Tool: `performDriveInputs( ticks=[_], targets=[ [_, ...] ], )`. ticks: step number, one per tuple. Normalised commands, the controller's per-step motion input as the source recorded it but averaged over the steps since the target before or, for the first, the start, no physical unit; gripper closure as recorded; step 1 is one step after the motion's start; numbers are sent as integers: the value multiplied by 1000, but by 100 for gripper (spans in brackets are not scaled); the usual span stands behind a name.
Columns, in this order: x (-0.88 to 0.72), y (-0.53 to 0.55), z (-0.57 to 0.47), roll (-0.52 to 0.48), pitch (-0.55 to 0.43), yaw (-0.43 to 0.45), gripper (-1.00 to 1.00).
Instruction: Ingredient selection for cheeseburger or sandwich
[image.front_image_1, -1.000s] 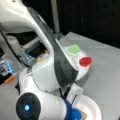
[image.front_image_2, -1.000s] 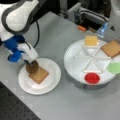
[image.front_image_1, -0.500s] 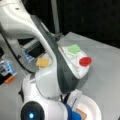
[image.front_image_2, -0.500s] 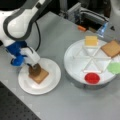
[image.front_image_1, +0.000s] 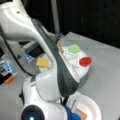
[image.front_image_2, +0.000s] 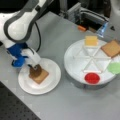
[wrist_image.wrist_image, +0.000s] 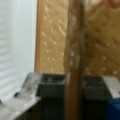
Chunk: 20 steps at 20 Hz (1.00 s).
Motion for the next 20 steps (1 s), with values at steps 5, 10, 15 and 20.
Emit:
performDriveInputs(
  ticks=[5, 10, 15, 20],
  targets=[
    [177, -108, 11, 239, 13, 89, -100],
    [160, -91, 10, 243, 8, 83, -100],
    [159, -97, 5, 242, 7, 85, -100],
    [164, -137, 28, 226, 21, 113, -100]
  ],
)
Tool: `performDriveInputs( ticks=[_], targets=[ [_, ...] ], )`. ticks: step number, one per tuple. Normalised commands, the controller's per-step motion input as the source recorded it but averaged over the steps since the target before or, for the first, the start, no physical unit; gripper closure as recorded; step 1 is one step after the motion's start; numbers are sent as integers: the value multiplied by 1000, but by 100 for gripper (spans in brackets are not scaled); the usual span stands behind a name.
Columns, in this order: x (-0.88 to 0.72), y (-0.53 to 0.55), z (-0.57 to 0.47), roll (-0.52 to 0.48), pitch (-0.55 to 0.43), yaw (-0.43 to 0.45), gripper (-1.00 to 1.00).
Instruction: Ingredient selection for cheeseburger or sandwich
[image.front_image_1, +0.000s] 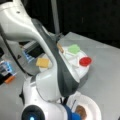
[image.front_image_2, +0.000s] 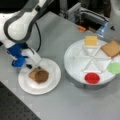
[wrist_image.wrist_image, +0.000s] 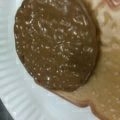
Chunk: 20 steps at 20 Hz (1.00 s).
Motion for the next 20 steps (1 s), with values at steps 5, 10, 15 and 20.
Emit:
performDriveInputs(
  ticks=[5, 10, 15, 20],
  targets=[
    [98, -195, 261, 175, 92, 161, -100],
    [21, -88, 423, 65, 130, 123, -100],
    [-16, 106, 315, -129, 127, 37, -100],
    [-125, 216, 200, -405, 68, -23, -100]
  ],
)
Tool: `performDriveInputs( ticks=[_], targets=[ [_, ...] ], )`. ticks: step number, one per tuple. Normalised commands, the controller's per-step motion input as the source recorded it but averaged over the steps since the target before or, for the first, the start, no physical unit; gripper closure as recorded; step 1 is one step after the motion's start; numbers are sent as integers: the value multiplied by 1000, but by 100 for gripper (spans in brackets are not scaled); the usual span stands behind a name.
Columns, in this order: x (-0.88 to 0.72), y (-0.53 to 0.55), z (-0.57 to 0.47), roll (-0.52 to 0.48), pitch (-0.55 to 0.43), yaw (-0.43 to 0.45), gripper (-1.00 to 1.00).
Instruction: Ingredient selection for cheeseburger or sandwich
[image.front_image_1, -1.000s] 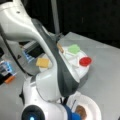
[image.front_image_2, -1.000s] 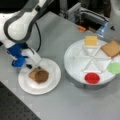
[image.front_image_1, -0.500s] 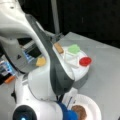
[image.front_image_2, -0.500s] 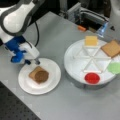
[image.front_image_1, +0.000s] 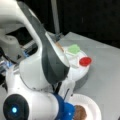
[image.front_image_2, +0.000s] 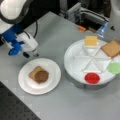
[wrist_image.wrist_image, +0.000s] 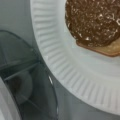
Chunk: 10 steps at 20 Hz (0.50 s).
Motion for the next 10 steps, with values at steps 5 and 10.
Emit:
performDriveInputs(
  ticks=[5, 10],
  targets=[
    [-269, 381, 215, -546, 23, -90, -100],
    [-435, 587, 177, -557, -65, -145, -100]
  ],
)
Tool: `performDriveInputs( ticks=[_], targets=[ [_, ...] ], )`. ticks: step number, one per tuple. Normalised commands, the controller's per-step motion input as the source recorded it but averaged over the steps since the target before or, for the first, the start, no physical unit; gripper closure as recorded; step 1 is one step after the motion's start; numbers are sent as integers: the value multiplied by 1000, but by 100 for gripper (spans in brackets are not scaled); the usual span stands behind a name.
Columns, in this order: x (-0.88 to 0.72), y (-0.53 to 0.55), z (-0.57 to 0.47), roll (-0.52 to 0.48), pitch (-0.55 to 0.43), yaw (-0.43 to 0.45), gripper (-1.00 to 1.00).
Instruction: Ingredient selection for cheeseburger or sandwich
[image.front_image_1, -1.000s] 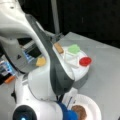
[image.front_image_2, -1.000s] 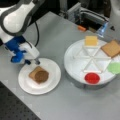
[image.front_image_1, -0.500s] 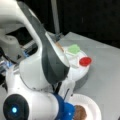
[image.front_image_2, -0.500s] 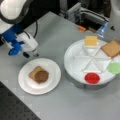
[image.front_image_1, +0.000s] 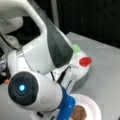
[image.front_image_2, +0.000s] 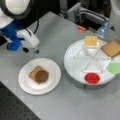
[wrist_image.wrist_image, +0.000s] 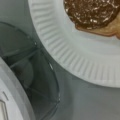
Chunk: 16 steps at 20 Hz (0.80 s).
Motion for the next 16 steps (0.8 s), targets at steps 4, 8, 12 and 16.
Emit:
performDriveInputs(
  ticks=[4, 8, 12, 16],
  targets=[
    [-577, 597, -11, -535, -238, -191, -100],
    [-758, 535, -57, -491, -269, -171, -100],
    [-848, 504, -15, -477, -259, -167, -100],
    [-812, 577, -11, -455, -250, -179, -100]
  ],
)
